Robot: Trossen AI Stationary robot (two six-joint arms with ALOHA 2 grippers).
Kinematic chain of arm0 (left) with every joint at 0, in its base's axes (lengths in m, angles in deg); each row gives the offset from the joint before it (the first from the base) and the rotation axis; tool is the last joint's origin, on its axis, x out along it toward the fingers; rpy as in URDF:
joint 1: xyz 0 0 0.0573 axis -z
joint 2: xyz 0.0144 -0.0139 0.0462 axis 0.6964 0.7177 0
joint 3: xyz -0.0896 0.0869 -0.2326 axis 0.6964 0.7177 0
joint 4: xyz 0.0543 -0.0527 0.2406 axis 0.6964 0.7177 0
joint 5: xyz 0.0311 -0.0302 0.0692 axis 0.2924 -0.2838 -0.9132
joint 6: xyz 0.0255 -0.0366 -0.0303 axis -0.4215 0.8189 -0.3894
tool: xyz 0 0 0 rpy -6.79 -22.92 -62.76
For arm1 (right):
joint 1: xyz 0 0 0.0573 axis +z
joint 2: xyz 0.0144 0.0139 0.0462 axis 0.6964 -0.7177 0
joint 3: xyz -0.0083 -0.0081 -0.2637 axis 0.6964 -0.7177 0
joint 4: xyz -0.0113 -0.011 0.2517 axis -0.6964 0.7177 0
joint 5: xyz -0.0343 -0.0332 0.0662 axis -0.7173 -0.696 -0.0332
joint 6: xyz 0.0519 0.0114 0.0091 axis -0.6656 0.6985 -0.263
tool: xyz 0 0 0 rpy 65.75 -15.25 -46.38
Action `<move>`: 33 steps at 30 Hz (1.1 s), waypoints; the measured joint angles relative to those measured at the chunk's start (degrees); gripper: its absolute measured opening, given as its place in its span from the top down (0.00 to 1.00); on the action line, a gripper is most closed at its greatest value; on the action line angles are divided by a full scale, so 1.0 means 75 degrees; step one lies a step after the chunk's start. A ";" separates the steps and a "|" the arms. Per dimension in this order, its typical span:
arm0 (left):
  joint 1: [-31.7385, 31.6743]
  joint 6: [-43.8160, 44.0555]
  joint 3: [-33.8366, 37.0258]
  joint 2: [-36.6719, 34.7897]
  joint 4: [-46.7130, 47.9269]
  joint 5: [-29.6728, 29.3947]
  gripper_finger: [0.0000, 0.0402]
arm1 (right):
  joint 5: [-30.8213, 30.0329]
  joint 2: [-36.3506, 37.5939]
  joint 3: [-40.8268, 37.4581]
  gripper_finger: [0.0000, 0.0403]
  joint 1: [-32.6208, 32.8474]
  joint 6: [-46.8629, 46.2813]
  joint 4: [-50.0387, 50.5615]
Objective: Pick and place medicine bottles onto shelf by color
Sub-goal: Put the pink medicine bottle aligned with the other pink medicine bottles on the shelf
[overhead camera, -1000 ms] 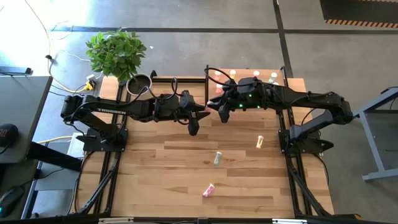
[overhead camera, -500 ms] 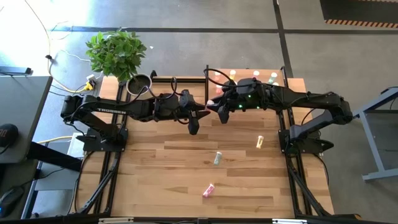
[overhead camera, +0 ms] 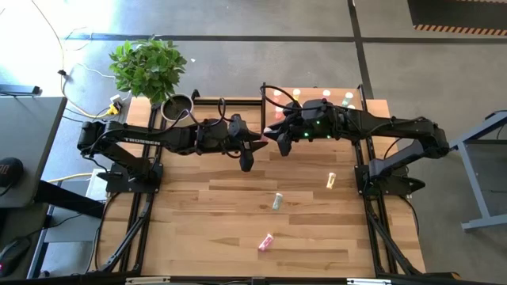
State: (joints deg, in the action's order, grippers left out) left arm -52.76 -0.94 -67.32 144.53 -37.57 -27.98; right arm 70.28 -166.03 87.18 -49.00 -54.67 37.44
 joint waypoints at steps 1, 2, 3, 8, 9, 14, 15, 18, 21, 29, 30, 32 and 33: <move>0.0000 0.0000 0.0000 0.0000 0.0003 0.0000 0.77 | 0.0014 0.0000 0.0000 0.71 0.0000 -0.0008 0.0000; 0.0000 0.0000 0.0000 0.0000 0.0003 -0.0002 0.77 | 0.0026 0.0000 0.0000 0.72 0.0000 -0.0021 0.0003; 0.0000 0.0002 0.0000 0.0000 0.0003 -0.0001 0.77 | 0.0029 0.0000 0.0000 0.72 0.0000 -0.0026 0.0003; 0.0000 0.0003 0.0000 0.0000 0.0003 0.0000 0.77 | 0.0033 0.0003 0.0000 0.73 0.0000 -0.0163 0.0006; 0.0000 0.0003 0.0000 0.0000 0.0003 0.0000 0.77 | 0.0032 0.0003 0.0000 0.73 0.0000 -0.0160 0.0006; 0.0000 0.0003 0.0000 0.0000 0.0004 0.0000 0.77 | 0.0038 0.0003 0.0000 0.73 0.0000 -0.0177 0.0006; 0.0000 0.0002 0.0000 0.0000 0.0004 0.0000 0.77 | 0.0038 0.0003 0.0000 0.74 0.0000 -0.0177 0.0006; 0.0000 0.0000 0.0000 0.0000 0.0003 0.0003 0.75 | 0.0055 0.0006 0.0000 0.74 0.0000 -0.0174 0.0006; 0.0000 -0.0005 0.0000 0.0000 0.0003 0.0008 0.69 | 0.0061 0.0006 0.0000 0.74 0.0000 -0.0172 0.0006; 0.0000 -0.0006 0.0000 0.0000 0.0129 -0.0016 0.48 | -0.0199 0.0022 -0.0007 0.74 0.0000 -0.0002 0.0029; 0.0000 -0.0005 0.0000 0.0000 0.0173 -0.0037 0.46 | -0.0266 0.0037 -0.0009 0.74 -0.0001 0.0034 0.0066; 0.0000 -0.0004 0.0000 0.0000 0.0237 -0.0126 0.42 | -0.0385 0.0089 -0.0009 0.74 -0.0042 0.0052 0.0185; 0.0000 -0.0006 0.0000 0.0000 0.0245 -0.0202 0.40 | -0.0397 0.0137 -0.0012 0.74 -0.0078 0.0056 0.0331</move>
State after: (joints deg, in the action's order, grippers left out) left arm -52.76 -0.99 -67.32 144.53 -35.74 -29.50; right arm 67.30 -165.00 87.09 -49.59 -54.25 39.92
